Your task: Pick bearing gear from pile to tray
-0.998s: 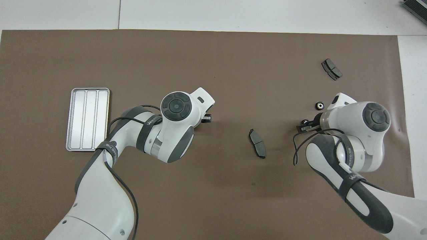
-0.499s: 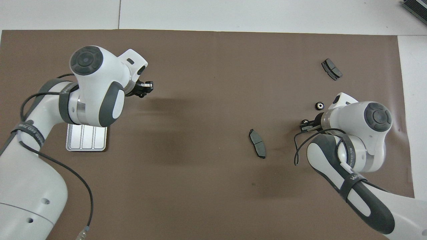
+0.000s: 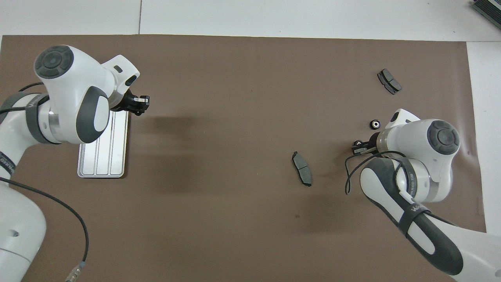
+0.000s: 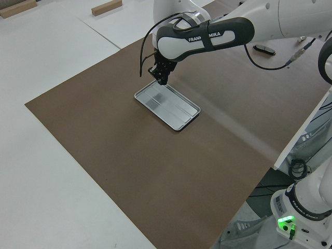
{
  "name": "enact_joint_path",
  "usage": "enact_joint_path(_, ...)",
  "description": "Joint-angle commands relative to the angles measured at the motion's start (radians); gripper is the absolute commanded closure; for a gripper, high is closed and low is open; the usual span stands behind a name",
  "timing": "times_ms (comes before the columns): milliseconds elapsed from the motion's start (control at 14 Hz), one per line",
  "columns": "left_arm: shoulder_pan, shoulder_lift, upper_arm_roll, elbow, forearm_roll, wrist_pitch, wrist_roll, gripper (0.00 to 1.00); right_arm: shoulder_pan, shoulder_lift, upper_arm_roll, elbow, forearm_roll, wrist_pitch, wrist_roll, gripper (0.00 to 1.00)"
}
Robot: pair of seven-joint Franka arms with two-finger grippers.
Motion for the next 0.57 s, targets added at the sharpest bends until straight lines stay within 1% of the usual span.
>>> enact_joint_path(0,0.013,-0.055,-0.005,-0.12,-0.019,0.102,0.035,0.91,0.035,-0.026,0.008,0.112,0.029,-0.125,0.135,1.0)
enact_joint_path(143,0.012,-0.071,-0.005,-0.194,-0.021,0.188,0.027,0.87,0.072,-0.014,0.008,0.206,0.027,-0.185,0.264,1.0)
enact_joint_path(214,0.009,-0.075,-0.007,-0.206,-0.021,0.197,0.025,0.77,0.096,-0.007,0.008,0.246,0.027,-0.209,0.318,1.0)
enact_joint_path(285,0.006,-0.075,-0.007,-0.205,-0.021,0.196,0.022,0.63,0.121,0.003,0.008,0.28,0.029,-0.214,0.384,1.0)
enact_joint_path(356,0.002,-0.075,-0.007,-0.205,-0.021,0.194,0.022,0.54,0.148,0.018,0.008,0.306,0.027,-0.208,0.46,1.0)
enact_joint_path(428,0.004,-0.075,-0.007,-0.202,-0.021,0.191,0.021,0.31,0.176,0.029,0.008,0.326,0.029,-0.196,0.528,1.0)
enact_joint_path(499,0.004,-0.073,-0.007,-0.193,-0.021,0.185,0.021,0.15,0.202,0.035,0.008,0.344,0.03,-0.191,0.579,1.0)
